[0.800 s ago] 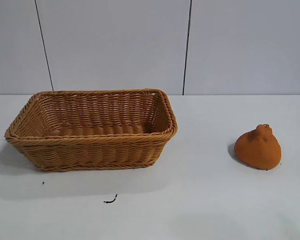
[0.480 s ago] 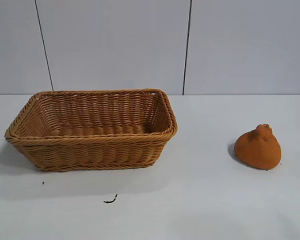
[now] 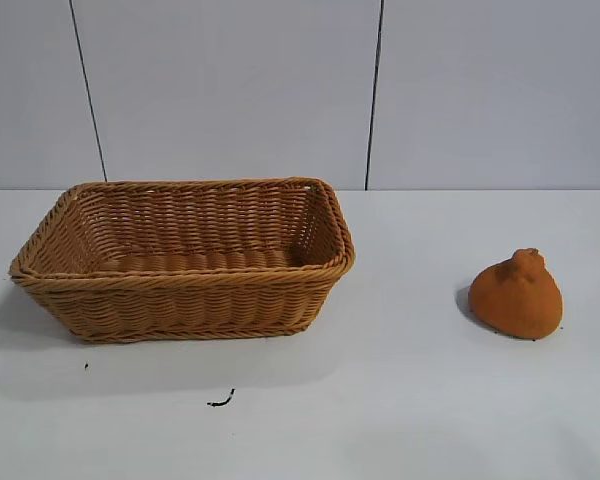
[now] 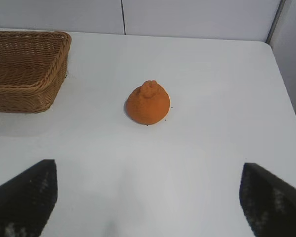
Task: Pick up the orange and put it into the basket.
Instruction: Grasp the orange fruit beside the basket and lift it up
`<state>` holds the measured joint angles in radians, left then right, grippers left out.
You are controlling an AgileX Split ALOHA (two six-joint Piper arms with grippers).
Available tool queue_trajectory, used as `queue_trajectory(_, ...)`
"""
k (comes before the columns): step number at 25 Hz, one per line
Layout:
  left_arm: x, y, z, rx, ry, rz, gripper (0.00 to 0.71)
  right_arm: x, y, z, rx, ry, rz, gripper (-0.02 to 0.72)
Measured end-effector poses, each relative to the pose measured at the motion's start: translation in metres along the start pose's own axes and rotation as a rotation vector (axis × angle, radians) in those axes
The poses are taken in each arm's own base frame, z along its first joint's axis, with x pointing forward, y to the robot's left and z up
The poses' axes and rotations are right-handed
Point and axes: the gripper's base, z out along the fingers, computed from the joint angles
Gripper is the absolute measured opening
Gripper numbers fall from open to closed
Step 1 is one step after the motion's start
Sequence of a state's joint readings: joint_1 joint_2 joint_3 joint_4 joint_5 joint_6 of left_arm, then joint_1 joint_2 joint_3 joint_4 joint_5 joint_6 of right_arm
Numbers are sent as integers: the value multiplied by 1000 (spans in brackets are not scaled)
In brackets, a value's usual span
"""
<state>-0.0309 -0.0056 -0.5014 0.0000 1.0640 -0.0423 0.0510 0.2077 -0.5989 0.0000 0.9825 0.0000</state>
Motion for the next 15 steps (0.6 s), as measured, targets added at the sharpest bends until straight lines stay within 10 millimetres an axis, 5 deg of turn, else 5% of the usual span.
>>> queue_trajectory(6,0,0,0,0,0,0,666,-62,0,46,2,185,20,694)
queue_trajectory(15,0,0,0,0,-2,0,666,-125,1,173,-6,493,31,694)
